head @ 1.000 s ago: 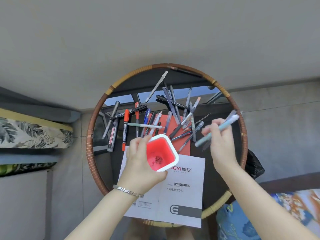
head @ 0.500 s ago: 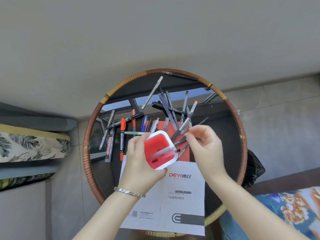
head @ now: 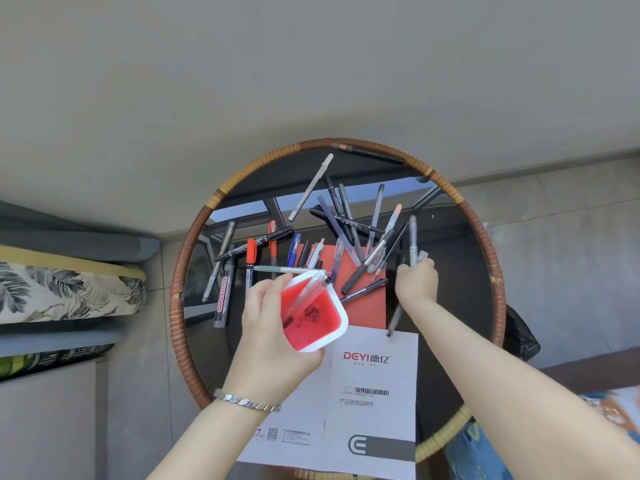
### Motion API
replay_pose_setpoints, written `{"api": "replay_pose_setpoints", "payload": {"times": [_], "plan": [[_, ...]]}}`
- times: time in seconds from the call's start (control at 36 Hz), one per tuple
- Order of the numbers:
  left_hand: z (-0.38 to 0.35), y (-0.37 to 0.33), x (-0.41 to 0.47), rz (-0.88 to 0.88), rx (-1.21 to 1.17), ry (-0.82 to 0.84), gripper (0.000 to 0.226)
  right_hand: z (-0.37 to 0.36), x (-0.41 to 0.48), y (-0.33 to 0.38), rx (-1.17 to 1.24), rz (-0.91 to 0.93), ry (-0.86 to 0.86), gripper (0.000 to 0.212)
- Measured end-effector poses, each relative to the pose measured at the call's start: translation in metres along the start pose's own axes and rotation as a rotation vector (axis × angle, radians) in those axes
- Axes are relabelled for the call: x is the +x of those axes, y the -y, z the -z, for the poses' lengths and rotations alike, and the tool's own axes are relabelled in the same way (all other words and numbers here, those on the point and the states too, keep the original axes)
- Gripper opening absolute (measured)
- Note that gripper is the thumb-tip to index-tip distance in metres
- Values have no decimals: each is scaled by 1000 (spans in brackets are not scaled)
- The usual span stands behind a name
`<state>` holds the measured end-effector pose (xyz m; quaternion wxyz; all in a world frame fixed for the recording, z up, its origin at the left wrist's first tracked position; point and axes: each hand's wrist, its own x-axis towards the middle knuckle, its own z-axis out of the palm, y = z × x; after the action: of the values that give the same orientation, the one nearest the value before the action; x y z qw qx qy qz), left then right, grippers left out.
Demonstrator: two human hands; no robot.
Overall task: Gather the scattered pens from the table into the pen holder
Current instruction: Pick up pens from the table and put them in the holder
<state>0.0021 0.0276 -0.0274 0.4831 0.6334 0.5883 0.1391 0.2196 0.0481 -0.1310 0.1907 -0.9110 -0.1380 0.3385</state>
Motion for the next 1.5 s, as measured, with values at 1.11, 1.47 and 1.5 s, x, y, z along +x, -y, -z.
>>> {"api": "replay_pose_setpoints", "payload": {"times": [1.11, 1.47, 1.5], "plan": [[27, -5, -6, 93, 34, -104, 91, -8, -65, 23, 9, -42, 252, 52], [32, 8, -14, 82, 36, -74, 91, -41, -60, 34, 279, -168, 102, 32], [32, 8, -14, 84, 30, -73, 91, -38, -61, 31, 323, -146, 107, 28]]}}
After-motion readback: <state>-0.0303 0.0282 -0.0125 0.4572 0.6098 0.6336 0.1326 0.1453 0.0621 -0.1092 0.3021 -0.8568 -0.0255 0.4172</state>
